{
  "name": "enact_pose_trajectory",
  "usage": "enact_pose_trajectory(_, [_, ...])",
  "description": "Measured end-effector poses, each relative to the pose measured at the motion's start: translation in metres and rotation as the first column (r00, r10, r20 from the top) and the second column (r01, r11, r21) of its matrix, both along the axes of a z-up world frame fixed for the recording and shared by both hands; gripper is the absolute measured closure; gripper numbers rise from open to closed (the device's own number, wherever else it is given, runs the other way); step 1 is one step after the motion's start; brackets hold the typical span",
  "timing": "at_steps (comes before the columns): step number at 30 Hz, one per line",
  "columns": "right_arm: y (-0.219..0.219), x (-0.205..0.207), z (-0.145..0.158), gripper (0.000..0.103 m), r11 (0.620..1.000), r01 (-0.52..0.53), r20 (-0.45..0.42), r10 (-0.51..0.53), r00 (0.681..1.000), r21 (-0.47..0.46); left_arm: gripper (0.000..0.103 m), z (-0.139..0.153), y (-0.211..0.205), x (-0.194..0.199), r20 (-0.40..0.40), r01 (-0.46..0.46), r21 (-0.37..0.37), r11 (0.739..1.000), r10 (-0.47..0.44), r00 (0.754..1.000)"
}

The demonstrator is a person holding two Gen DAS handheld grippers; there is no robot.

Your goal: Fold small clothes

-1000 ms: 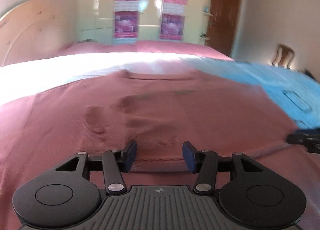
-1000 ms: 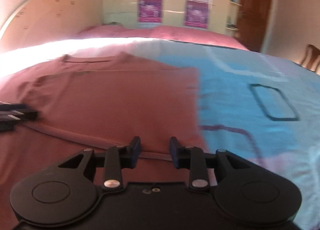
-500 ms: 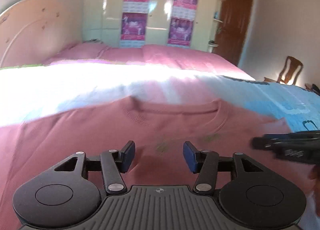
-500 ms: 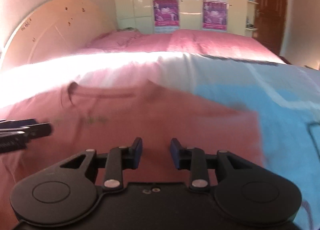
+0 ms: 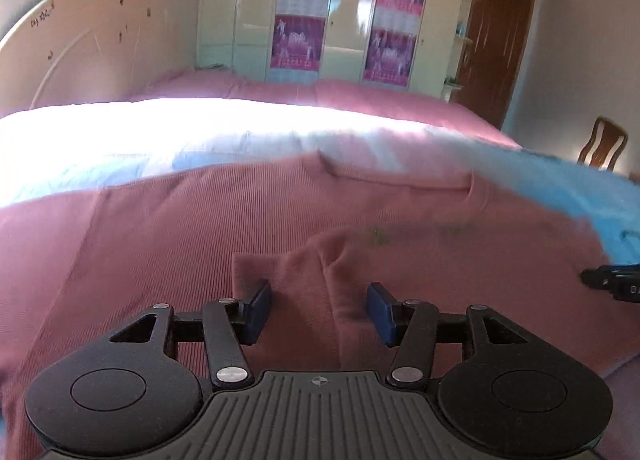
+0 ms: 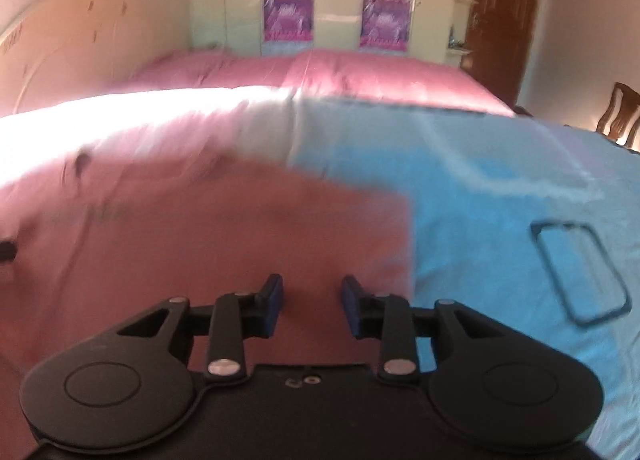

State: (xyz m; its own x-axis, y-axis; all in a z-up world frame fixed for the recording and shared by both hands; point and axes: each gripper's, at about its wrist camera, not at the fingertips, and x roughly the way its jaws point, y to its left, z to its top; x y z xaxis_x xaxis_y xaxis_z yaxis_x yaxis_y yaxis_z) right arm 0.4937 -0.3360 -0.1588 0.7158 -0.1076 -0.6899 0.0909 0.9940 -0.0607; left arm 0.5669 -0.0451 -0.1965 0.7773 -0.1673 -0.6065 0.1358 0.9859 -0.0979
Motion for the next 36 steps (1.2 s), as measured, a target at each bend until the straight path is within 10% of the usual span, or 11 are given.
enact_pose_trajectory(7, [0.023,-0.013,0.022,0.071,0.997,0.033,0.064,-0.038,0.997,0.065,0.049,0.013,0.061,-0.009,0.011,-0.122,-0.055,0.991,0.123,0.992])
enact_pose_trajectory(12, [0.051,0.000,0.030,0.071,0.994,-0.027,0.058,0.020,0.998,0.109,0.049,0.021,0.161,-0.052,0.049,-0.336,-0.034,0.941,0.338,0.940])
enact_pose_trajectory(16, [0.087,0.008,0.030,0.071,0.985,-0.076,0.051,0.069,0.996,0.155,0.049,0.021,0.248,-0.087,0.071,-0.535,-0.014,0.845,0.535,0.842])
enact_pose_trajectory(21, [0.137,0.017,0.024,0.071,0.979,-0.135,0.034,0.131,0.991,0.155,0.049,0.004,0.359,-0.120,0.013,-0.740,-0.170,0.651,0.752,0.659])
enact_pose_trajectory(24, [0.154,0.024,0.023,0.071,0.977,-0.146,0.028,0.144,0.989,0.154,0.049,-0.010,0.397,-0.123,-0.017,-0.779,-0.211,0.591,0.794,0.607])
enact_pose_trajectory(31, [0.163,0.033,0.027,0.071,0.983,-0.125,0.035,0.121,0.992,0.132,0.053,-0.034,0.445,-0.113,-0.049,-0.690,-0.473,0.548,0.765,0.642])
enact_pose_trajectory(33, [0.159,0.035,0.026,0.071,0.986,-0.101,0.032,0.098,0.995,0.131,0.081,-0.036,0.449,-0.108,-0.052,-0.680,-0.482,0.552,0.757,0.652])
enact_pose_trajectory(36, [0.151,0.039,0.023,0.071,0.994,-0.024,0.012,0.023,1.000,0.109,0.090,-0.042,0.449,-0.100,-0.052,-0.682,-0.461,0.568,0.750,0.660])
